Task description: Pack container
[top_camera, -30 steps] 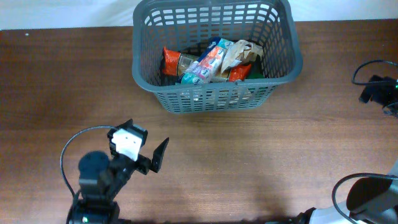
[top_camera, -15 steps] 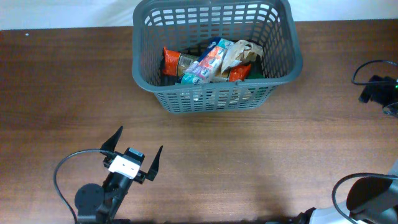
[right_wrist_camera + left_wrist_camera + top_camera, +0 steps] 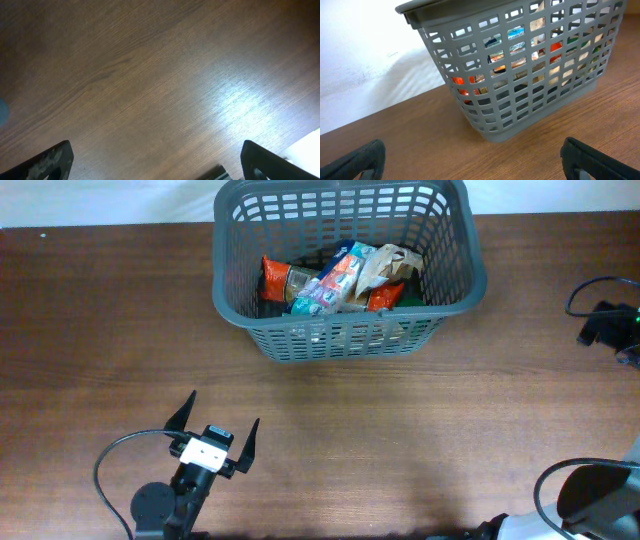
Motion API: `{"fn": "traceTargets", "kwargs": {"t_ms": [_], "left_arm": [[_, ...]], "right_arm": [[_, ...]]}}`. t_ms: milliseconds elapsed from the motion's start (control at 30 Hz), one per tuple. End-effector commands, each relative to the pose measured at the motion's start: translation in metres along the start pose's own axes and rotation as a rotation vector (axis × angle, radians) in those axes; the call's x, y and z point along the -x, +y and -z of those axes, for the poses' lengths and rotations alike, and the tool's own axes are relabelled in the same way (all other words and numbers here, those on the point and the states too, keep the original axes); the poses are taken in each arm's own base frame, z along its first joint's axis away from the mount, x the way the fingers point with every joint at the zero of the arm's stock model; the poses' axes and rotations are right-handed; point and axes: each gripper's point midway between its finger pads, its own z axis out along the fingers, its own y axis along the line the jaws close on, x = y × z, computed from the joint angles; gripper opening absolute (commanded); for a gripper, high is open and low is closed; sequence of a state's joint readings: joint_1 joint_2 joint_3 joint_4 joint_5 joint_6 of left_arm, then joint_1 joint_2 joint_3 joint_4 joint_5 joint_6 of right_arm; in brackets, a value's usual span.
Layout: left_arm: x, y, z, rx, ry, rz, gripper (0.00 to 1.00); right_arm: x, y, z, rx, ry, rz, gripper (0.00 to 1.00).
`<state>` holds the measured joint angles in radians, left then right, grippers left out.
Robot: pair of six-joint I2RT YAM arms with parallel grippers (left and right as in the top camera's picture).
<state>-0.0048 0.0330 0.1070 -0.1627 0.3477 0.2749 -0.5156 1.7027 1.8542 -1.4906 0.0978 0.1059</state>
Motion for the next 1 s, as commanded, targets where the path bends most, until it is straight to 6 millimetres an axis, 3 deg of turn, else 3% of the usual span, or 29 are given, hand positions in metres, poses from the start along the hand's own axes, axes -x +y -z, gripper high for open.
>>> {"fn": "traceTargets", "kwargs": {"t_ms": [0, 167, 967], "left_arm": [[-0.009, 0.004, -0.001, 0.033, 0.007, -0.019, 0.99], [-0.021, 0.003, -0.003, 0.032, 0.031, -0.011, 0.99], [-0.022, 0.006, -0.003, 0.051, 0.037, -0.011, 0.99]], "right_arm": [[-0.001, -0.004, 0.003, -0.015, -0.011, -0.014, 0.99], [-0.001, -0.004, 0.003, -0.015, -0.011, -0.015, 0.99], [-0.001, -0.004, 0.003, -0.015, -0.011, -0.014, 0.99]]}}
